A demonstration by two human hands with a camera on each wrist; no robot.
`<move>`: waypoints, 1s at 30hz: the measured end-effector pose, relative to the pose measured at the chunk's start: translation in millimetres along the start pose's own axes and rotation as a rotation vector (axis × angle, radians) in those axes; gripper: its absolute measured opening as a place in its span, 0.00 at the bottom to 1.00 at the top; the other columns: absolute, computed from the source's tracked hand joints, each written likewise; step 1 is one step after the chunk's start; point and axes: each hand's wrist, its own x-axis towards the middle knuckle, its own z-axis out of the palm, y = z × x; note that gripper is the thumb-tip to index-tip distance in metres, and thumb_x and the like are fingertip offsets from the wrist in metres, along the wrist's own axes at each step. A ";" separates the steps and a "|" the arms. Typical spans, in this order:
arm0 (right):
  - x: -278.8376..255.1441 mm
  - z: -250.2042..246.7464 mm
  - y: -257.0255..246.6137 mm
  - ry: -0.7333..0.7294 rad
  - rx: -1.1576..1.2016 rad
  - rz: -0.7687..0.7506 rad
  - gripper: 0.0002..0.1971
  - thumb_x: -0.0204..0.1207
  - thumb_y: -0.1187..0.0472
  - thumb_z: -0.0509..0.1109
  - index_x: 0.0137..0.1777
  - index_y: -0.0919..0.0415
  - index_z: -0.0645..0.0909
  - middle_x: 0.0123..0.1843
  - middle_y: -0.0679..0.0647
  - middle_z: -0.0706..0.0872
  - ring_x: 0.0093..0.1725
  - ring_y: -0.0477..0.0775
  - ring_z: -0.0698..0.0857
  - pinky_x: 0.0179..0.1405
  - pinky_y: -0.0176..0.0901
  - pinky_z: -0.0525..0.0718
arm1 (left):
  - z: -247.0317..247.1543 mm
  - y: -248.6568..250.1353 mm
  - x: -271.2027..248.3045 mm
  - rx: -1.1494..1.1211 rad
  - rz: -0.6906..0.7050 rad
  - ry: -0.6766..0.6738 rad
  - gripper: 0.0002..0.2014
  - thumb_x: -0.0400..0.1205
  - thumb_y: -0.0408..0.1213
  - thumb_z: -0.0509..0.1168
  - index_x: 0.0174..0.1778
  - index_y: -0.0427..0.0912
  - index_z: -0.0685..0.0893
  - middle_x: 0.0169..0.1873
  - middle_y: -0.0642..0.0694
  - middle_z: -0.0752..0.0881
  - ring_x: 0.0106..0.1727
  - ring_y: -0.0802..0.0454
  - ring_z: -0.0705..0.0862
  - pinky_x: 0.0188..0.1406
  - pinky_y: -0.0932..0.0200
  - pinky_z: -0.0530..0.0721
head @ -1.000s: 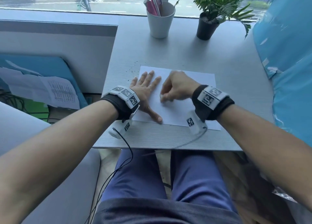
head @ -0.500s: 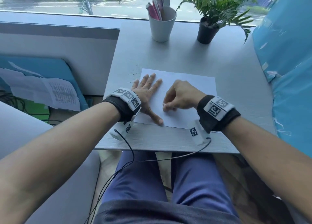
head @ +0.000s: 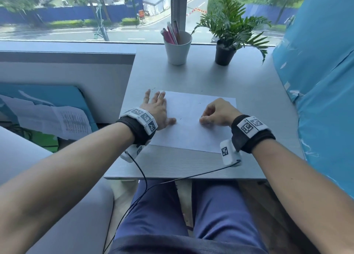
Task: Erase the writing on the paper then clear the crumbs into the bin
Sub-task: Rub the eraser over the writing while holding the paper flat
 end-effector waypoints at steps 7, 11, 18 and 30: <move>12.5 -4.8 -1.7 -0.030 -0.031 -0.016 0.08 0.67 0.57 0.82 0.41 0.60 0.90 0.39 0.54 0.93 0.34 0.46 0.86 0.37 0.34 0.79 | 13.6 55.8 -58.2 -0.260 0.645 -0.079 0.35 0.89 0.59 0.43 0.88 0.48 0.41 0.86 0.50 0.36 0.86 0.54 0.35 0.82 0.49 0.31; 11.2 -3.9 -3.3 -0.025 -0.051 -0.021 0.07 0.68 0.57 0.81 0.41 0.59 0.90 0.36 0.51 0.91 0.35 0.46 0.87 0.36 0.34 0.80 | 32.9 38.0 -62.4 -0.188 0.600 -0.107 0.37 0.85 0.66 0.41 0.86 0.55 0.36 0.84 0.51 0.30 0.84 0.52 0.30 0.81 0.47 0.30; 6.8 -4.9 -5.9 -0.035 -0.045 -0.023 0.06 0.69 0.57 0.81 0.40 0.57 0.89 0.34 0.49 0.89 0.31 0.43 0.85 0.34 0.33 0.76 | 31.9 26.4 -49.6 -0.149 0.395 -0.015 0.52 0.77 0.76 0.39 0.86 0.42 0.34 0.85 0.44 0.33 0.86 0.49 0.32 0.85 0.48 0.34; 2.5 -2.6 -15.3 0.012 -0.125 -0.001 0.04 0.67 0.60 0.80 0.41 0.58 0.90 0.40 0.52 0.89 0.42 0.49 0.86 0.39 0.36 0.81 | 20.1 -10.8 -1.6 -0.345 0.279 -0.113 0.66 0.67 0.77 0.66 0.86 0.50 0.30 0.84 0.53 0.29 0.84 0.53 0.29 0.84 0.46 0.33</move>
